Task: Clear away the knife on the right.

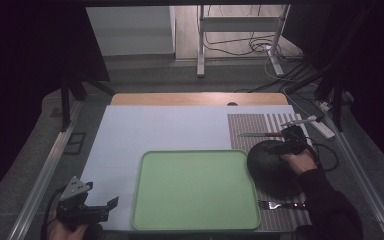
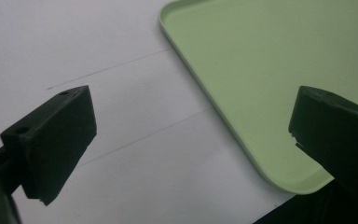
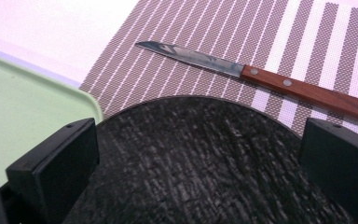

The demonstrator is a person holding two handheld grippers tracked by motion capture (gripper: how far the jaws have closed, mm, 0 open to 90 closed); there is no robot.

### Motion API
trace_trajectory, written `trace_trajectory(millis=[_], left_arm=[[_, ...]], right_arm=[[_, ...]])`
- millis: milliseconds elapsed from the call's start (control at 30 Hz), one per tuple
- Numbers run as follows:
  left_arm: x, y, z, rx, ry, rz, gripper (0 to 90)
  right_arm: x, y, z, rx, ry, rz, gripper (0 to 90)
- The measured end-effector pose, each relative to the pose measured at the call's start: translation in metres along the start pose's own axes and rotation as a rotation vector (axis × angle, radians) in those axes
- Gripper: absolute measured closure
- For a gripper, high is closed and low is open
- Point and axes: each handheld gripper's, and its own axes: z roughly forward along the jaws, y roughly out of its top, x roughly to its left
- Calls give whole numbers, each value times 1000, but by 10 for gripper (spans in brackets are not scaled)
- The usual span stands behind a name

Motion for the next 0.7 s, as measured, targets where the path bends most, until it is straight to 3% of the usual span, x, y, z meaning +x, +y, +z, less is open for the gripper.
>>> trace_trajectory(millis=[700], left_arm=[[0,0,0,4,-1,-3,13]], right_arm=[[-26,20,24,35,-65,27,0]])
